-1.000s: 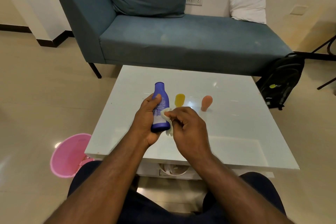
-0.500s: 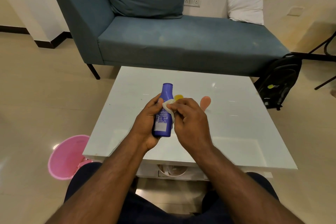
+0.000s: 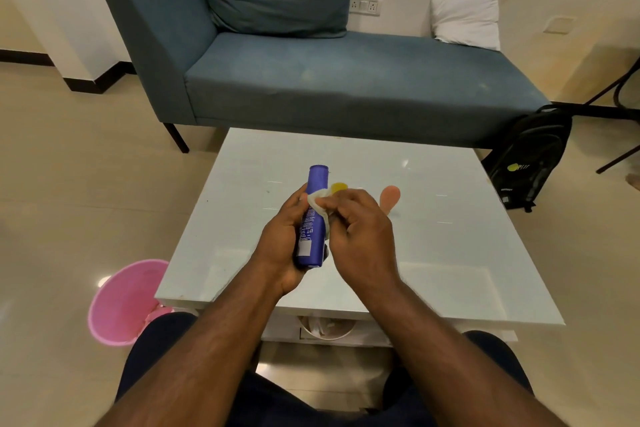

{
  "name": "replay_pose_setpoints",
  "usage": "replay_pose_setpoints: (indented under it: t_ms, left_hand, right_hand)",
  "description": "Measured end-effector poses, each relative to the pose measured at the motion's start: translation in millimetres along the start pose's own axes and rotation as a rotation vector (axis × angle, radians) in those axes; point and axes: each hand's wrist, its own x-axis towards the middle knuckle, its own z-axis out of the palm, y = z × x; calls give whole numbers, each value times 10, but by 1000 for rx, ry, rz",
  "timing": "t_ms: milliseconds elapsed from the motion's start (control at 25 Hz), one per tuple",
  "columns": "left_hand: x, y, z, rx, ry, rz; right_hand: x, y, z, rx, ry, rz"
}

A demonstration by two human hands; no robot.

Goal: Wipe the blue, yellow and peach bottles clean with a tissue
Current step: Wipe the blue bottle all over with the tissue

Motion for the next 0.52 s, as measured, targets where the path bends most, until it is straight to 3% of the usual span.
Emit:
replay_pose_setpoints:
  t_ms: [520]
  left_hand:
    - [-31,31,180,649,126,265]
  right_hand:
    - [266,23,-86,-31,125,93]
